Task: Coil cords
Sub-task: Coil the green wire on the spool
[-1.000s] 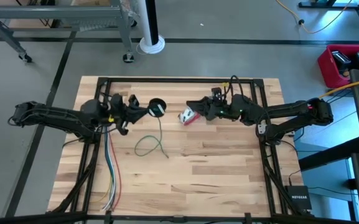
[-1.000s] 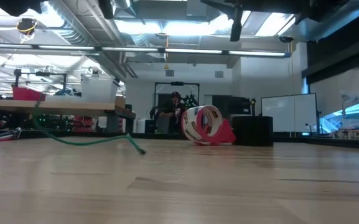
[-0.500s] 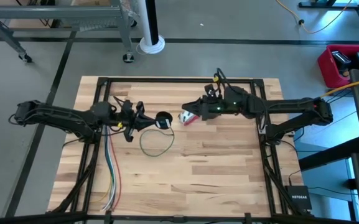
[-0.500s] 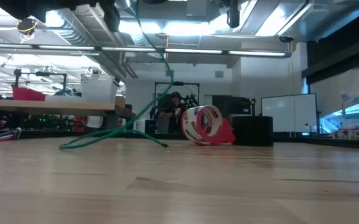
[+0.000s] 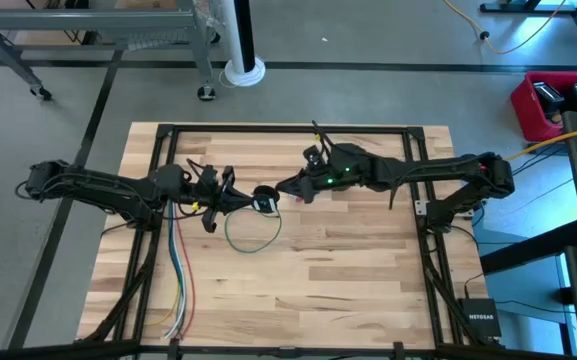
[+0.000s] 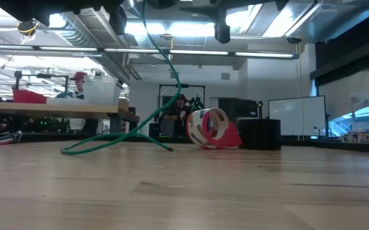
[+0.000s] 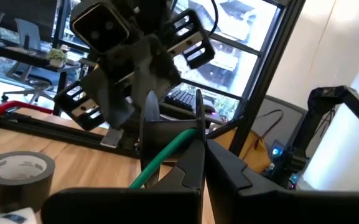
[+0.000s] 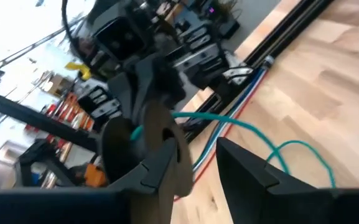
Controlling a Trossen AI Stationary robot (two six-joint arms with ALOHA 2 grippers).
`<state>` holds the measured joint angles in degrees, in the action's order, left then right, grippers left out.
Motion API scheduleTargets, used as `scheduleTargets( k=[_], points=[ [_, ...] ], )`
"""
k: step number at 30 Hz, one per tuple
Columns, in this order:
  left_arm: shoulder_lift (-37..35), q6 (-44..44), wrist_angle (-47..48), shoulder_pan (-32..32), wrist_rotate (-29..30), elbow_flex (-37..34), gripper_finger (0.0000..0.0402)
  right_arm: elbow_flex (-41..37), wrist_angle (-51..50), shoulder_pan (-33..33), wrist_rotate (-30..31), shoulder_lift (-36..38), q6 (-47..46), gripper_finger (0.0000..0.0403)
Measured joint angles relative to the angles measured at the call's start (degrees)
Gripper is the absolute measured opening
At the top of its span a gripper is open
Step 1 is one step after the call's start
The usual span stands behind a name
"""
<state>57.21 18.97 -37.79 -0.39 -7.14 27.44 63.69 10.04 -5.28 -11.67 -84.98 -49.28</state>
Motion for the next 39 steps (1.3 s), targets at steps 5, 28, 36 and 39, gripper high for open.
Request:
scheduleTargets(
  k=[5, 28, 36, 39],
  points=[
    [-0.07, 0.05, 2.03, -0.05, -0.08, 0.00, 0.0000, 0.97, 0.02, 0.07, -2.93, -0.31, 0.06, 0.0117],
    [-0.09, 0.89, 0.58, -0.08, 0.42, -0.02, 0.0000, 1.24, -0.97, 0.07, -3.33, -0.34, 1.78, 0.0117],
    [-0.09, 0.95, 0.76, -0.08, 0.42, -0.02, 0.0000, 1.22, 1.03, 0.07, -2.94, -1.98, 2.18, 0.0114],
    [-0.08, 0.95, 0.73, -0.08, 0.40, -0.02, 0.0000, 1.22, 3.18, 0.07, -4.01, -3.05, 2.26, 0.0089]
  ],
)
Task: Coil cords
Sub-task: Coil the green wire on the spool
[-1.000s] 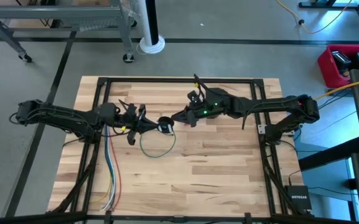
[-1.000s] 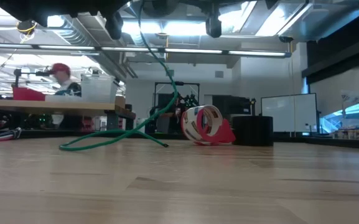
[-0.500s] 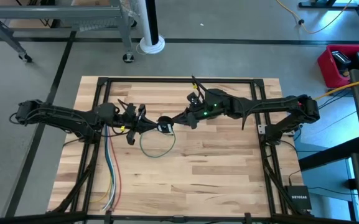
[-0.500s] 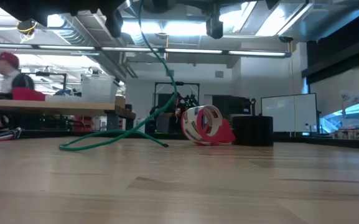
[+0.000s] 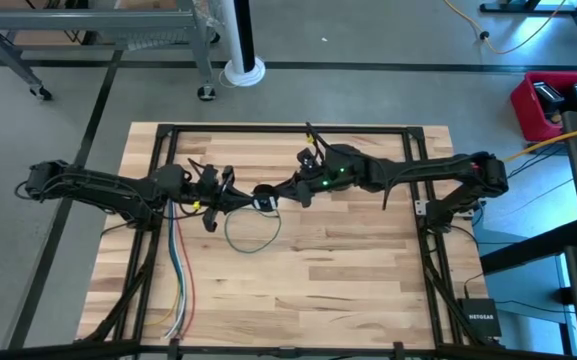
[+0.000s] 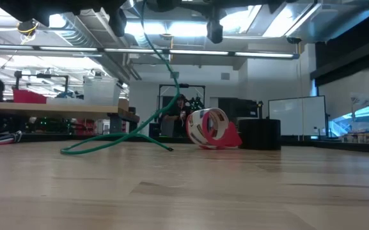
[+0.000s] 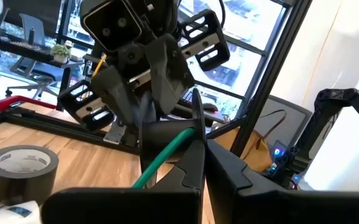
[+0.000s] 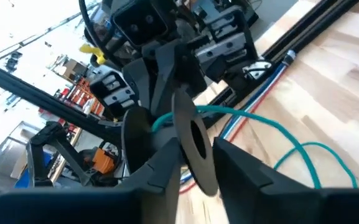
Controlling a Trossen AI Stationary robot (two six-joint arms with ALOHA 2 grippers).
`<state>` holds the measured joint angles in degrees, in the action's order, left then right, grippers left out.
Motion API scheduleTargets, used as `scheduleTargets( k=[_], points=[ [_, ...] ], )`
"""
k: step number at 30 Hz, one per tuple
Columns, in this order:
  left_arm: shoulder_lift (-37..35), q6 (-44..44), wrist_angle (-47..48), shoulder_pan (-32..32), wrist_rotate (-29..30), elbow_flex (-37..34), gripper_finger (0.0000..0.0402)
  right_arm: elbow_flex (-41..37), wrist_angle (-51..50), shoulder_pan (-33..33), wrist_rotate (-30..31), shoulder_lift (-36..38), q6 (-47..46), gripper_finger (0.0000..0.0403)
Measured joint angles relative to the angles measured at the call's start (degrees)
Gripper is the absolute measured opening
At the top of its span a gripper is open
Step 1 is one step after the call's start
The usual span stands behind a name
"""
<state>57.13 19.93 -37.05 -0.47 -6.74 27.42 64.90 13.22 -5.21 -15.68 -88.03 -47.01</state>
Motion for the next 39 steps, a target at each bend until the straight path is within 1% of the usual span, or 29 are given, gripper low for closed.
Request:
scheduleTargets(
  k=[4, 6, 9, 11, 18, 22, 29, 33, 39],
  points=[
    [-0.04, 0.19, -0.57, 0.04, -0.26, 0.03, 0.0000, -0.04, 4.24, 0.00, -2.46, -1.13, 0.80, 0.0024],
    [-0.12, 0.26, -0.70, 0.04, -0.27, 0.07, 0.0000, -0.09, 4.97, -0.01, -2.62, -1.25, 1.53, 0.0011],
    [-0.12, 0.08, -1.01, 0.00, -0.11, 0.07, 0.0000, -0.11, 5.70, -0.04, -2.32, -1.23, 1.22, 0.0014],
    [-0.12, -0.60, -2.32, 0.00, -0.12, 0.07, 0.0001, -0.11, 6.15, -0.04, -2.06, -1.23, 1.25, 0.0008],
    [-1.66, -1.41, -5.18, 0.00, 1.23, 0.01, 0.0019, -0.04, 8.11, -0.03, -0.55, -1.16, 1.13, 0.0005],
    [-3.25, -2.15, -5.89, -0.04, 1.53, 0.00, 0.0030, -0.02, 10.43, 0.02, 2.49, -1.11, 1.27, 0.0003],
    [-7.80, -5.47, -6.08, -0.04, 6.82, 0.00, 0.0038, -0.04, 14.64, 0.00, 10.99, -1.07, 4.03, 0.0002],
    [-10.20, -5.25, -5.56, -0.04, 7.67, 0.00, 0.0038, -0.04, 18.38, 0.00, 15.02, -1.06, 6.76, 0.0002],
    [-9.71, -3.36, -5.08, -0.02, 8.51, 0.00, 0.0038, -0.04, 24.67, 0.00, 18.18, -1.07, 10.28, 0.0002]
  ],
)
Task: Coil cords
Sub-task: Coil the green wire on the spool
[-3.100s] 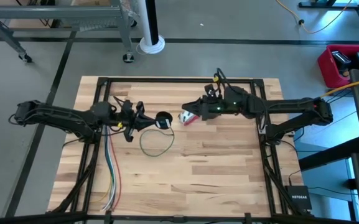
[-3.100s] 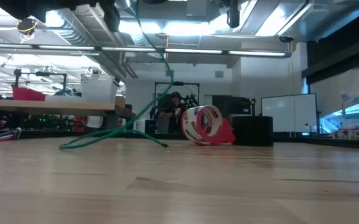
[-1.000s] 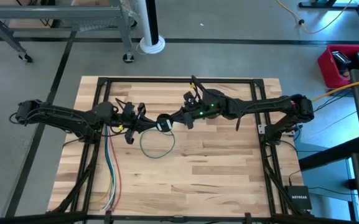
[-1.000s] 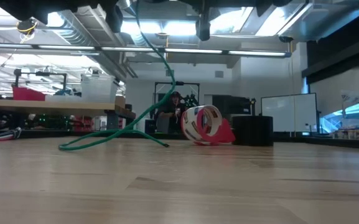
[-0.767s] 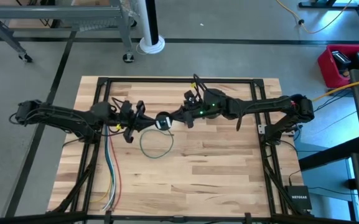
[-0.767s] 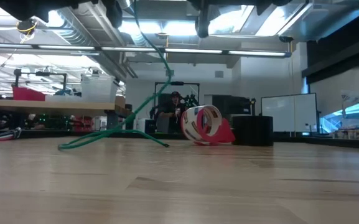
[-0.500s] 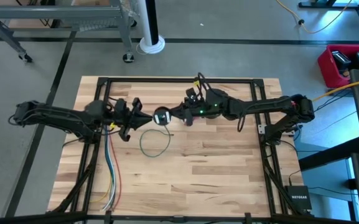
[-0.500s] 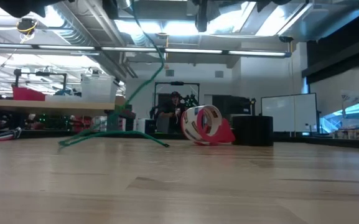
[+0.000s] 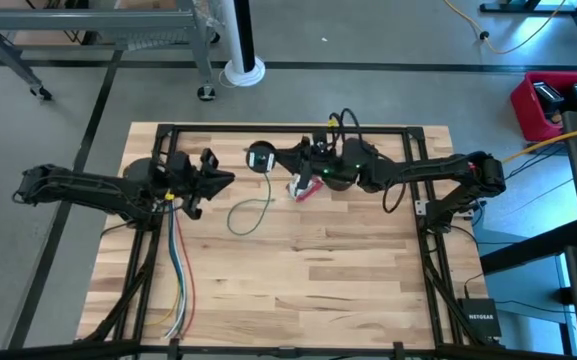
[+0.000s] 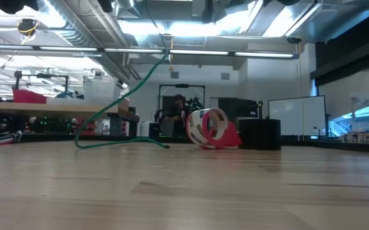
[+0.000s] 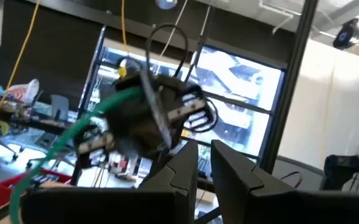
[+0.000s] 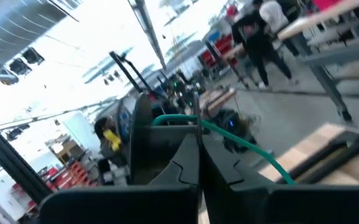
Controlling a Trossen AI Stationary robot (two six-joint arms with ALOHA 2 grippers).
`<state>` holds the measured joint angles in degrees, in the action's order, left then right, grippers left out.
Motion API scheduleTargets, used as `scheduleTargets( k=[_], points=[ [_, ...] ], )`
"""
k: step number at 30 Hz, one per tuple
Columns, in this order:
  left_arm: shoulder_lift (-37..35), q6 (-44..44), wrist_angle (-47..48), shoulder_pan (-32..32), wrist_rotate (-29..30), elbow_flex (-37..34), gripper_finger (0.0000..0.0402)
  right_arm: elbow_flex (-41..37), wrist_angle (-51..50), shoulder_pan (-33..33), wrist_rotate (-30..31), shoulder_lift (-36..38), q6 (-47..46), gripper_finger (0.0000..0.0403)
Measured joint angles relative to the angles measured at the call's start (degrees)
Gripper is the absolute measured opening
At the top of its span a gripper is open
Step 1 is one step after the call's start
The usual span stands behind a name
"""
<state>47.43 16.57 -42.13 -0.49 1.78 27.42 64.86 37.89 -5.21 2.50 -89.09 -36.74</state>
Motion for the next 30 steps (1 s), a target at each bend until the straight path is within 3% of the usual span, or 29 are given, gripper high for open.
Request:
scheduleTargets(
  k=[6, 10, 17, 30],
  points=[
    [1.63, 2.17, -0.54, -0.02, 2.71, 0.00, 0.0038, 0.02, 2.87, 0.49, 0.14, 0.00, 3.64, 0.0002],
    [2.44, 4.30, -0.53, -0.02, 3.00, 0.00, 0.0038, 0.02, 4.42, 2.59, 3.38, -0.03, 8.95, 0.0002],
    [4.73, 2.43, -0.64, 0.09, 2.91, 0.00, 0.0045, 0.04, 10.03, 4.95, 5.07, -1.85, 12.99, 0.0002],
    [8.63, 7.57, -8.28, 0.11, 2.91, 0.00, 0.0157, 0.04, 8.39, 4.83, 5.56, -2.67, 13.03, 0.0002]
  ],
)
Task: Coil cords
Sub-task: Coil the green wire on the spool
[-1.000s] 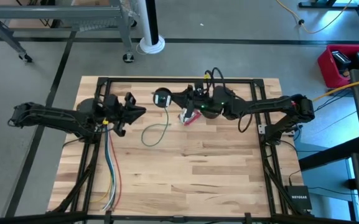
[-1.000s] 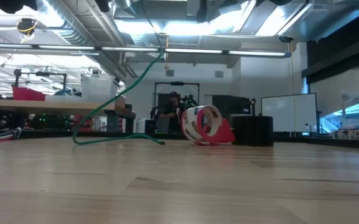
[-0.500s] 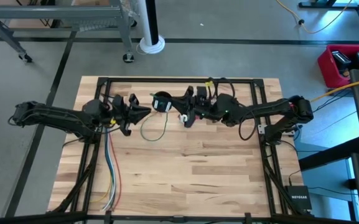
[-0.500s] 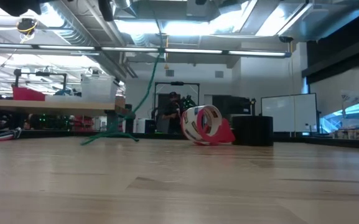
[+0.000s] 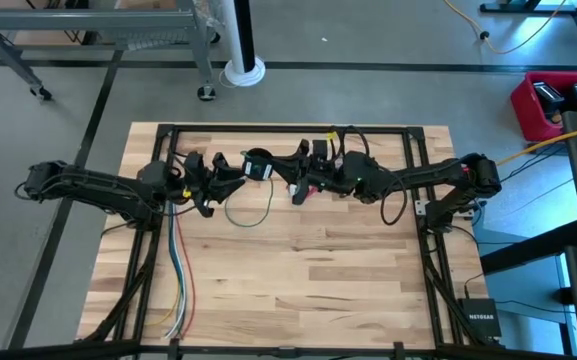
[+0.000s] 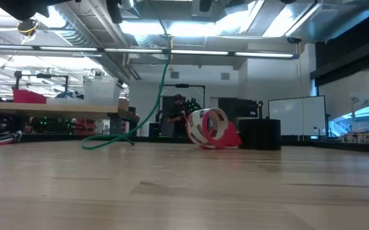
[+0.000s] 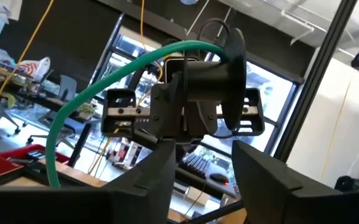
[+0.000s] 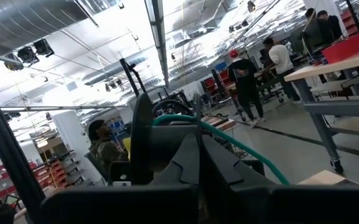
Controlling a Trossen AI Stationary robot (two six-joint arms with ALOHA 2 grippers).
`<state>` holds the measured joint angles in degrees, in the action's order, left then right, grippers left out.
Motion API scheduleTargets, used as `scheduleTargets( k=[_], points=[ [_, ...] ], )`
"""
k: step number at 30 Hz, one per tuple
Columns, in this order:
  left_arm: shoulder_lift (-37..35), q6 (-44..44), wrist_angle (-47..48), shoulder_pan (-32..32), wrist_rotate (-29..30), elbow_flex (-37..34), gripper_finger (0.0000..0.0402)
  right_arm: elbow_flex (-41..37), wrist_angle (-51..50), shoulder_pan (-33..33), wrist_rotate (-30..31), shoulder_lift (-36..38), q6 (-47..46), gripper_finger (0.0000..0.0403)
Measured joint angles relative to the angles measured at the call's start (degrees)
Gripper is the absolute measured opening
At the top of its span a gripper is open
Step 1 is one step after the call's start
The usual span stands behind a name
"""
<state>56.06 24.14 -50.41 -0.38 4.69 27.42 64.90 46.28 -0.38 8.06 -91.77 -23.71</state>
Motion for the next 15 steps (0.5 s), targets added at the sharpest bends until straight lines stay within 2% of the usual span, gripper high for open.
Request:
scheduleTargets(
  k=[10, 15],
  points=[
    [0.69, 1.43, -3.42, 0.28, 0.42, 0.00, 0.0154, -0.01, 0.91, 0.00, 2.48, -1.01, 1.65, 0.0001],
    [2.42, 1.12, -5.75, 0.28, 0.44, 0.00, 0.0154, -0.02, 7.10, 0.00, 2.46, -4.02, 1.55, 0.0001]
  ],
)
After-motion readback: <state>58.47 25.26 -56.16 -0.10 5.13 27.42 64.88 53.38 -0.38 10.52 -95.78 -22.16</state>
